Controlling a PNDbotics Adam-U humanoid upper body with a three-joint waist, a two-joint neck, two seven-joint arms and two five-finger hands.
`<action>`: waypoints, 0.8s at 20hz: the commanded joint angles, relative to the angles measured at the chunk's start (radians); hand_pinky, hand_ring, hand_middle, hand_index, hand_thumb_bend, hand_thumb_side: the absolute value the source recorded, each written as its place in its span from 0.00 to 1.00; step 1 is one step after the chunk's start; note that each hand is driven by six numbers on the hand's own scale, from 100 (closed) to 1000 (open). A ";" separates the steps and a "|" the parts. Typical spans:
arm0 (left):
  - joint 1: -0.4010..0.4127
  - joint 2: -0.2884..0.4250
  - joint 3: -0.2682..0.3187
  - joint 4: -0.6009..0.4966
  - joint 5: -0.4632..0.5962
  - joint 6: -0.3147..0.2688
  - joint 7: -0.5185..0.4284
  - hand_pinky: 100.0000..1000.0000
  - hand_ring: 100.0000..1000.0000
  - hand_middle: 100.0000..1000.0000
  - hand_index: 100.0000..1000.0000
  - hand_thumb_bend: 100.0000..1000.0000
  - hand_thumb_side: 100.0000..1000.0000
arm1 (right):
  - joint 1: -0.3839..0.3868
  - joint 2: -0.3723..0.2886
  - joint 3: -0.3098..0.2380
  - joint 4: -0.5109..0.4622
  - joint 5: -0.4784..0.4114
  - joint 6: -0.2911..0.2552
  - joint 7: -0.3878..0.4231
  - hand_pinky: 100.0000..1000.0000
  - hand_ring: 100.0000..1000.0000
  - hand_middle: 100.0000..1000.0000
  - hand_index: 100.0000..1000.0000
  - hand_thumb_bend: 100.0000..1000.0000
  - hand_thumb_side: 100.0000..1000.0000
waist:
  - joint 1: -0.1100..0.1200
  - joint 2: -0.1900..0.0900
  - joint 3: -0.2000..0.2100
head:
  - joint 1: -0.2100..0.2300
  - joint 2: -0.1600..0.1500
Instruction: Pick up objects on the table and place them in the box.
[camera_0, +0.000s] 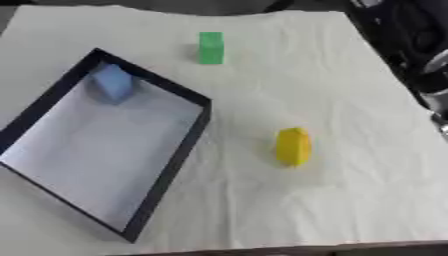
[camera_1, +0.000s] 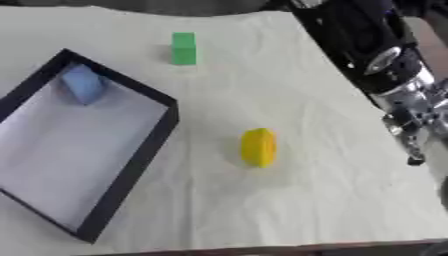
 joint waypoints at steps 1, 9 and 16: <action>-0.010 0.040 0.014 -0.006 -0.005 0.001 0.003 0.82 0.72 0.80 0.83 0.21 0.36 | -0.003 -0.056 -0.023 0.054 0.032 -0.015 -0.009 0.98 0.78 0.83 0.96 0.00 0.18 | 0.016 -0.018 -0.001 | 0.006 -0.001; 0.004 0.053 0.013 -0.003 -0.008 0.002 0.001 0.82 0.72 0.80 0.82 0.20 0.37 | 0.022 -0.067 -0.009 0.190 0.194 -0.084 0.043 0.96 0.81 0.85 0.94 0.00 0.05 | 0.011 -0.006 0.005 | 0.006 -0.001; 0.010 0.061 0.014 0.002 -0.009 0.008 -0.007 0.82 0.71 0.80 0.82 0.19 0.39 | 0.036 -0.061 -0.006 0.286 0.323 -0.159 0.157 0.95 0.84 0.86 0.93 0.01 0.14 | 0.004 0.008 0.016 | 0.010 -0.001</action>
